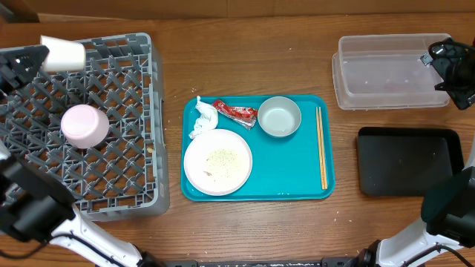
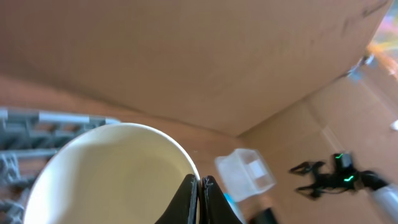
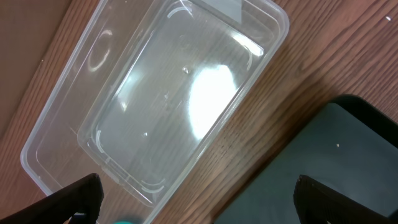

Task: Sort waste into correct bins and load items into the dishwasher

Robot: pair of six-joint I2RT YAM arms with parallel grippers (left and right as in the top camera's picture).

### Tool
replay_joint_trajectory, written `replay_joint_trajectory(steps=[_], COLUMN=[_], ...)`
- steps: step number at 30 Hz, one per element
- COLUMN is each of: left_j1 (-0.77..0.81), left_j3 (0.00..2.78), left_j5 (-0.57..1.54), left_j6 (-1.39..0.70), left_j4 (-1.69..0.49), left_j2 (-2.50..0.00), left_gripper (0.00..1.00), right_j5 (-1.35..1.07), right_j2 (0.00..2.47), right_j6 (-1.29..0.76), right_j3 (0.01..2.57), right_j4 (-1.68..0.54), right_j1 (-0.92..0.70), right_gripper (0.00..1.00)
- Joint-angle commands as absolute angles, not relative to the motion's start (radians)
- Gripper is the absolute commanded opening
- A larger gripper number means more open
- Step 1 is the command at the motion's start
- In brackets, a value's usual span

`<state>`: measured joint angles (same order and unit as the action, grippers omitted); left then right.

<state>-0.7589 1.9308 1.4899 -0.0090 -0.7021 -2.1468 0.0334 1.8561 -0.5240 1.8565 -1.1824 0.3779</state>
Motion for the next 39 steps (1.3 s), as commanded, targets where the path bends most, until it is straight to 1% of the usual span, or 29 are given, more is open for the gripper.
replay_joint_trajectory(steps=[1,5,8,15,18,22,29,35,39], left_j1=[-0.746,-0.731,-0.719,-0.680,-0.663,-0.649,-0.653,-0.677,-0.688], left_j3=[1.940,1.940,1.940,1.940,1.940,1.937,1.934,1.926,1.898], left_j5=[1.579,1.579,1.542,1.454,1.368,1.277,1.231,1.222,1.223], left_j6=[-0.264,-0.531,-0.687,-0.840,-0.891,-0.891,-0.898,-0.883,-0.890], left_j4=[-0.644,-0.474,-0.365,-0.149,-0.154,-0.183,-0.188,-0.284,-0.284], left_j2=[-2.236,-2.320,-2.359,-2.368,-2.368,-2.368,-2.368,-2.370,-2.370], left_gripper=[0.04,0.04,0.04,0.04,0.04,0.04,0.04,0.04,0.04], right_j5=[0.040,0.040,0.040,0.040,0.040,0.040,0.040,0.040,0.040], right_j2=[1.855,1.855,1.855,1.855,1.855,1.855,1.855,1.855,1.855], right_j6=[-0.530,-0.530,-0.530,-0.530,-0.530,-0.530,-0.530,-0.530,-0.530], right_j3=[1.860,1.860,1.860,1.860,1.860,1.860,1.860,1.860,1.860], right_j4=[-1.180,-1.180,-1.180,-1.180,-1.180,-1.180,-1.180,-1.180,-1.180], right_j1=[0.379,0.379,0.379,0.379,0.379,0.379,0.379,0.379,0.379], right_gripper=[1.00,1.00,1.00,1.00,1.00,1.00,1.00,1.00,1.00])
